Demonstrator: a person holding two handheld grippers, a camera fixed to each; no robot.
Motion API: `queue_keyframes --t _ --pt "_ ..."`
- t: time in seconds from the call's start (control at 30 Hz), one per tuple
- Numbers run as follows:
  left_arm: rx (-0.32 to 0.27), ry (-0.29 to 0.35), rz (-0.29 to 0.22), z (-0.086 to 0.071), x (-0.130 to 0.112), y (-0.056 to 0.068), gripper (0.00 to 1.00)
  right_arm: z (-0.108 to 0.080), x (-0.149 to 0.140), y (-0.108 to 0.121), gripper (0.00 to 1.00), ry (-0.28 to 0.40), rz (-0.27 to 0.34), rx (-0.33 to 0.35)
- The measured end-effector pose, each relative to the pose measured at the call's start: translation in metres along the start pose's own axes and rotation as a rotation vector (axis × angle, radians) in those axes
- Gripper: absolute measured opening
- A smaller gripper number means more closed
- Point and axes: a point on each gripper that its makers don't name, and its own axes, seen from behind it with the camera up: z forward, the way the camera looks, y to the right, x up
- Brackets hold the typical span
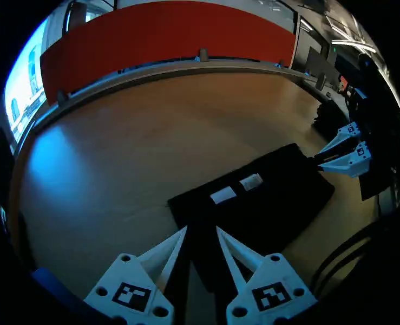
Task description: Fold towel
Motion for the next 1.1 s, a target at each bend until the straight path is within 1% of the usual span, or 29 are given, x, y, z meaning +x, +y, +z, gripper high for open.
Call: queue_keyframes --t 0.17,0.3,0.37,0.4,0.57,0.63,0.8,0.87,0.93,0.97,1.03,1.1 --pt "0.014 -0.002 0.024 0.002 -0.001 -0.004 0.26 0.002 -0.001 0.003 0.38 0.001 0.003 -0.015" --pt "0.028 -0.006 0.045 0.004 -0.002 -0.008 0.3 0.004 -0.002 0.008 0.54 0.001 -0.002 -0.037" --pt "0.037 -0.008 0.054 0.004 -0.002 -0.01 0.33 0.005 -0.002 0.011 0.6 0.001 -0.008 -0.049" --pt "0.042 -0.008 0.057 0.005 -0.002 -0.011 0.34 0.006 -0.001 0.013 0.62 0.002 -0.01 -0.055" --pt "0.064 -0.005 0.066 0.006 0.002 -0.017 0.38 0.007 0.002 0.018 0.65 0.01 -0.015 -0.078" --pt "0.075 -0.004 0.07 0.006 0.003 -0.02 0.42 0.008 0.005 0.02 0.66 0.015 -0.013 -0.086" --pt "0.103 -0.005 0.079 0.006 0.006 -0.028 0.62 0.007 0.011 0.026 0.71 0.03 -0.007 -0.108" --pt "0.11 -0.005 0.08 0.006 0.006 -0.03 0.71 0.006 0.013 0.03 0.75 0.035 -0.005 -0.119" --pt "0.118 -0.005 0.078 0.006 0.007 -0.033 0.78 0.006 0.014 0.034 0.83 0.037 -0.005 -0.133" --pt "0.122 -0.005 0.076 0.006 0.007 -0.034 0.81 0.006 0.015 0.035 0.85 0.037 -0.005 -0.139" --pt "0.134 -0.002 0.074 0.005 0.007 -0.038 0.9 0.006 0.016 0.038 0.87 0.039 -0.005 -0.149" --pt "0.145 0.0 0.072 0.004 0.008 -0.041 0.93 0.006 0.018 0.04 0.88 0.043 -0.004 -0.158"
